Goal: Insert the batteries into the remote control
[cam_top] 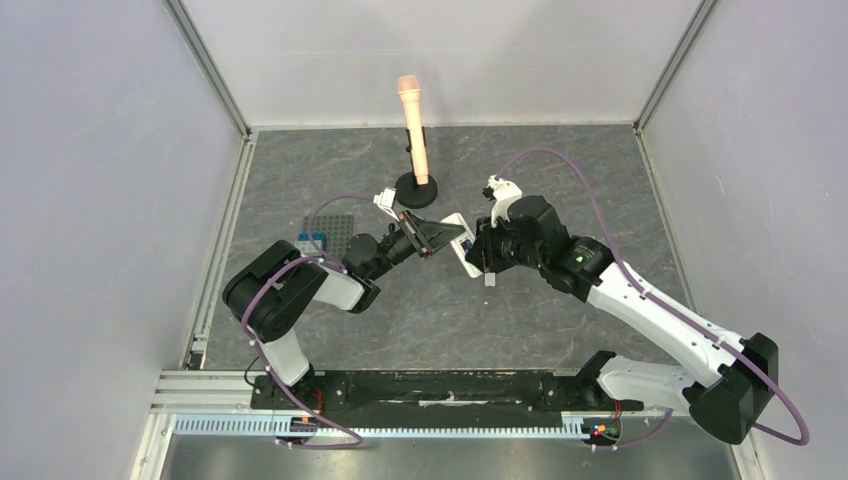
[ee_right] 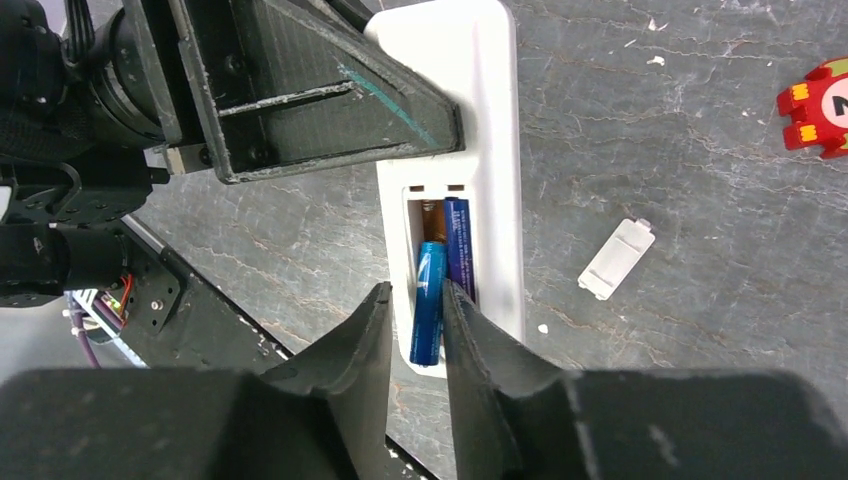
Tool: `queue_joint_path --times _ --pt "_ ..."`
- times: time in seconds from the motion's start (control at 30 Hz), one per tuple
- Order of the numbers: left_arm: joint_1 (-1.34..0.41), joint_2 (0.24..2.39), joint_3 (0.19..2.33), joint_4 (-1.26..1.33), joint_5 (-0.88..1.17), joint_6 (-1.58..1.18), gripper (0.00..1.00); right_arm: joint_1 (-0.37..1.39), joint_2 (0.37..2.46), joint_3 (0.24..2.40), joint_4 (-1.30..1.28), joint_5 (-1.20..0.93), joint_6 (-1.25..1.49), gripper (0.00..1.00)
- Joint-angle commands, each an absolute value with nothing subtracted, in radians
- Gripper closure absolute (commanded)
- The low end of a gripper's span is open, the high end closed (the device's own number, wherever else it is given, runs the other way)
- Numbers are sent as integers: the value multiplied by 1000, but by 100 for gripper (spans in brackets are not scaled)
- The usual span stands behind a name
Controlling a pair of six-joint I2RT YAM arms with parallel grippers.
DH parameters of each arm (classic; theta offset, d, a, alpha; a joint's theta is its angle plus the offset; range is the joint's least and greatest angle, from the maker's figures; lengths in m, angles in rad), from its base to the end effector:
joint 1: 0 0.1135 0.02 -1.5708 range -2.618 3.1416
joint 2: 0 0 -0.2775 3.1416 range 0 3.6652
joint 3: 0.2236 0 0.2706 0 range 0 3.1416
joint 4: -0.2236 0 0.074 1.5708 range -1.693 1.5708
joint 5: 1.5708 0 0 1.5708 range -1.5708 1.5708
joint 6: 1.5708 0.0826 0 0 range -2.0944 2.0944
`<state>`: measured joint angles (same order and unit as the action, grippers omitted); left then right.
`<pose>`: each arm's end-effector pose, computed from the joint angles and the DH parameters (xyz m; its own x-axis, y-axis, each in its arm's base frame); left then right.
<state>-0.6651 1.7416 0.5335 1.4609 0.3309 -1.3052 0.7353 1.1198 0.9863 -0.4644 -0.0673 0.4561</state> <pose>0.2700 -0.2459 0.1996 -0.7504 -0.5713 -0.3326 0.4081 -0.0046 -0.9129 0.2172 0.2039 0.2996 -0.6877 -0.0295 -0.7254 -0.4540 0.7972 0.3980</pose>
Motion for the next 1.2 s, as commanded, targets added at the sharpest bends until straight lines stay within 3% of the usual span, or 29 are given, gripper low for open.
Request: queue_joint_path --times 0.0,0.07,0.33,0.63,0.9,1.17 --pt "-677 1743 539 1555 295 -1373 98 733 1115 1036 -484 -34 453 69" --pt "-677 1747 539 1556 290 -1376 98 733 1105 1045 -482 -24 465 62" --pt "-676 1745 527 1555 250 -1399 98 730 1049 1067 -483 59 514 52" --pt "-676 1696 517 1555 173 -1488 98 717 905 962 -385 112 657 27" --pt "-679 1680 527 1555 125 -1601 98 717 766 781 -157 110 796 26" --pt "-696 1669 537 1555 79 -1662 98 718 756 728 -109 144 860 25"
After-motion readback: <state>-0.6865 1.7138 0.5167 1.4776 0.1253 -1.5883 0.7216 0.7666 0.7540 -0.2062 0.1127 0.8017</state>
